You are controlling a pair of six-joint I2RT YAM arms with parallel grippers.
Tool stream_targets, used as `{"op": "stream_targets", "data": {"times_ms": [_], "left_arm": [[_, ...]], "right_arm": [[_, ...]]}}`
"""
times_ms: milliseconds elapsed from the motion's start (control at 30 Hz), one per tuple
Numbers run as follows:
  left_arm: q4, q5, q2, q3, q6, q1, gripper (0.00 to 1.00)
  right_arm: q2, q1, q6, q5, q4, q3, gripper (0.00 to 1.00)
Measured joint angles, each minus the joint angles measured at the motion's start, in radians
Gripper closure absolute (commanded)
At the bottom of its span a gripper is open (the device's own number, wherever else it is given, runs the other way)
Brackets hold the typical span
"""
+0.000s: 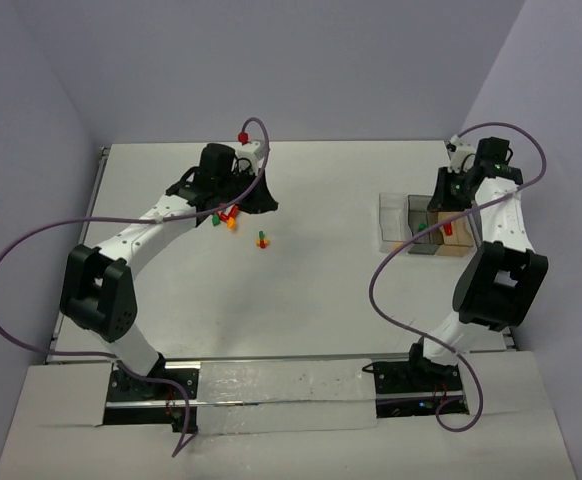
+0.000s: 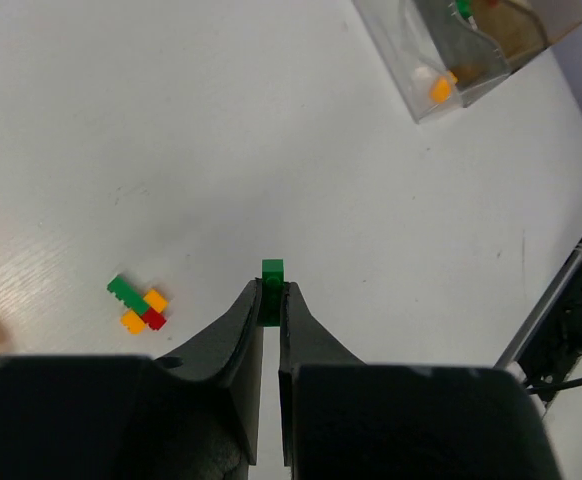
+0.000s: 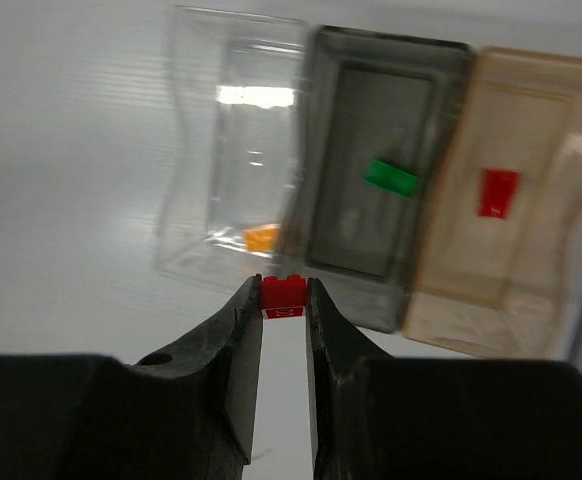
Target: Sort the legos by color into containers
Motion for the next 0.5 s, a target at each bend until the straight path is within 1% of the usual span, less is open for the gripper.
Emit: {"op": "stream_targets", "data": {"times_ms": [100, 367, 400, 467, 500], "left_arm": [[-0.030, -0.020, 0.030, 0.018, 0.014, -0.003, 1.00], [-0.044, -0.054, 0.039, 0.039, 0.031, -0.024, 1.00], [-0.044, -0.055, 0.039, 0.040, 0.031, -0.026, 1.00], [-0.044, -0.056, 0.041, 0.041, 0.031, -0.028, 1.00], [-0.044, -0.056, 0.042, 0.042, 0.031, -0.028, 1.00]], "right_arm": [[0.071, -0.035, -0.041, 0.075, -0.019, 0.048, 1.00], [0.209, -0.055, -0.077, 0.199, -0.027, 0.107, 1.00], [0.219, -0.057, -0.077, 0.211, -0.027, 0.108, 0.99], [0.235, -0.061, -0.077, 0.231, -0.027, 0.114, 0.90], [0.242, -0.062, -0.077, 0.241, -0.027, 0.118, 0.83]]}}
